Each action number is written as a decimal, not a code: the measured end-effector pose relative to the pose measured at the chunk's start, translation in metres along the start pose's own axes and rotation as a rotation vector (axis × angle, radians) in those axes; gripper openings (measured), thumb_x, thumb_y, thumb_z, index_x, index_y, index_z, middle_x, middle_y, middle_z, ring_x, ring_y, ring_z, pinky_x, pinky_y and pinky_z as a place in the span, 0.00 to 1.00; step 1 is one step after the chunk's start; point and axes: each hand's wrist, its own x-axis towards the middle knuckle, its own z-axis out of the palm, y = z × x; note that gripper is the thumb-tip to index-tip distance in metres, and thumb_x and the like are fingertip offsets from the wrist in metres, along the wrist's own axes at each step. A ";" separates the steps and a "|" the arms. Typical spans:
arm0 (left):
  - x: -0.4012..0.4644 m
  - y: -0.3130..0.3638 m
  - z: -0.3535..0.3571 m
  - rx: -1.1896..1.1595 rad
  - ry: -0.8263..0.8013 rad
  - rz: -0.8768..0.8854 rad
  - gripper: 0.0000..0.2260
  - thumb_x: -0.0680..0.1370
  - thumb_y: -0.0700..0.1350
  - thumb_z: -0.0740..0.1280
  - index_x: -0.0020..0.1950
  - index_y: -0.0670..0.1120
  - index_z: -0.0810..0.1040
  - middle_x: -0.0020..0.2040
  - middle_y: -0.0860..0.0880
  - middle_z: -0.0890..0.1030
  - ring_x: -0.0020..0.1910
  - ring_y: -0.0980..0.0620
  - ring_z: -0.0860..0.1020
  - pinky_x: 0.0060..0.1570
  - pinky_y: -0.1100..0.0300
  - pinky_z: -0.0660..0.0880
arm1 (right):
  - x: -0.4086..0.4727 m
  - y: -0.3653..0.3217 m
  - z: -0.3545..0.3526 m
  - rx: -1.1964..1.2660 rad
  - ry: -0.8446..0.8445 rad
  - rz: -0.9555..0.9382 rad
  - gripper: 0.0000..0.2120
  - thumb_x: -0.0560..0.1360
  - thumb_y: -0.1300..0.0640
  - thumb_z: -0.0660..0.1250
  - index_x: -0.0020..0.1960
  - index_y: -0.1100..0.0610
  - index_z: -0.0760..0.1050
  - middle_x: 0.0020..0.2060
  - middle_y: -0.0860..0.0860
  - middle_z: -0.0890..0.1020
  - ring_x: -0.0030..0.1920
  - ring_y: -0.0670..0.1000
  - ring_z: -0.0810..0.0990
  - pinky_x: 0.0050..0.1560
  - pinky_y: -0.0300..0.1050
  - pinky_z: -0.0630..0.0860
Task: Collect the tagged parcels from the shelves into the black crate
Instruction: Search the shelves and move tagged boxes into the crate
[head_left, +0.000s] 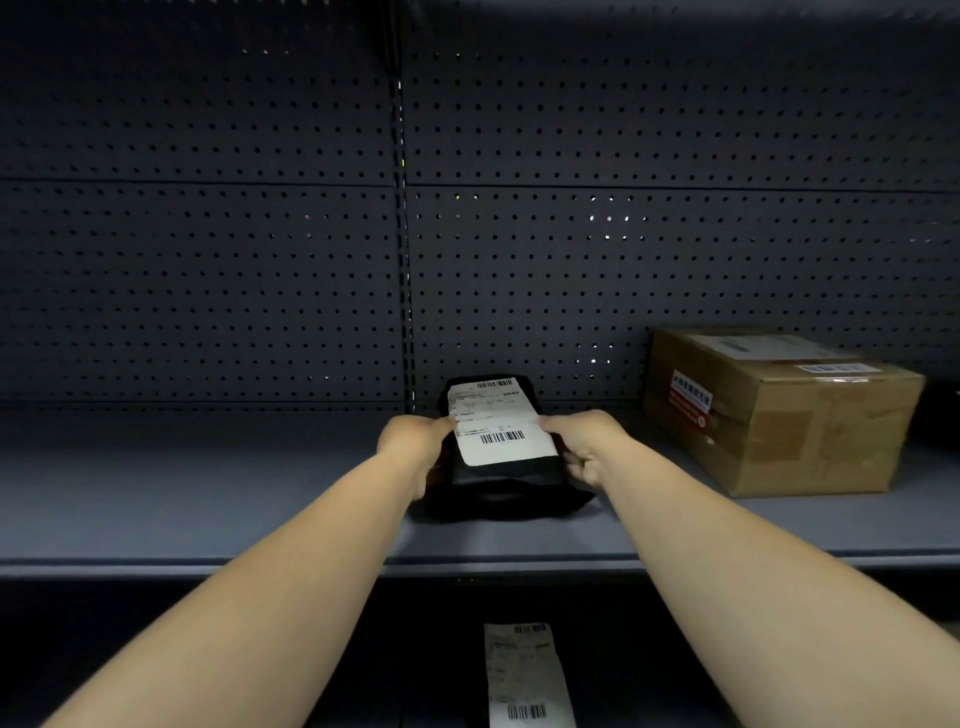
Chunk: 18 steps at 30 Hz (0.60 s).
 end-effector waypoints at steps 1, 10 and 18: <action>0.001 0.000 0.000 -0.002 0.005 -0.001 0.09 0.75 0.47 0.70 0.44 0.42 0.78 0.52 0.43 0.82 0.52 0.42 0.79 0.55 0.48 0.77 | 0.001 0.001 0.001 -0.005 0.000 0.002 0.09 0.75 0.64 0.68 0.36 0.62 0.74 0.31 0.55 0.79 0.19 0.48 0.79 0.17 0.34 0.70; 0.006 -0.001 0.001 0.016 -0.005 -0.038 0.08 0.75 0.46 0.70 0.41 0.41 0.78 0.50 0.40 0.82 0.51 0.40 0.80 0.56 0.46 0.77 | 0.008 0.002 0.004 -0.103 0.027 0.034 0.07 0.75 0.61 0.68 0.38 0.61 0.75 0.33 0.54 0.79 0.32 0.50 0.78 0.17 0.33 0.70; 0.010 0.001 0.000 0.195 0.030 0.057 0.12 0.76 0.47 0.69 0.35 0.44 0.74 0.40 0.45 0.80 0.40 0.46 0.79 0.45 0.56 0.77 | 0.013 0.002 0.001 -0.308 0.062 -0.040 0.10 0.75 0.56 0.68 0.51 0.63 0.78 0.41 0.55 0.81 0.37 0.52 0.79 0.29 0.40 0.77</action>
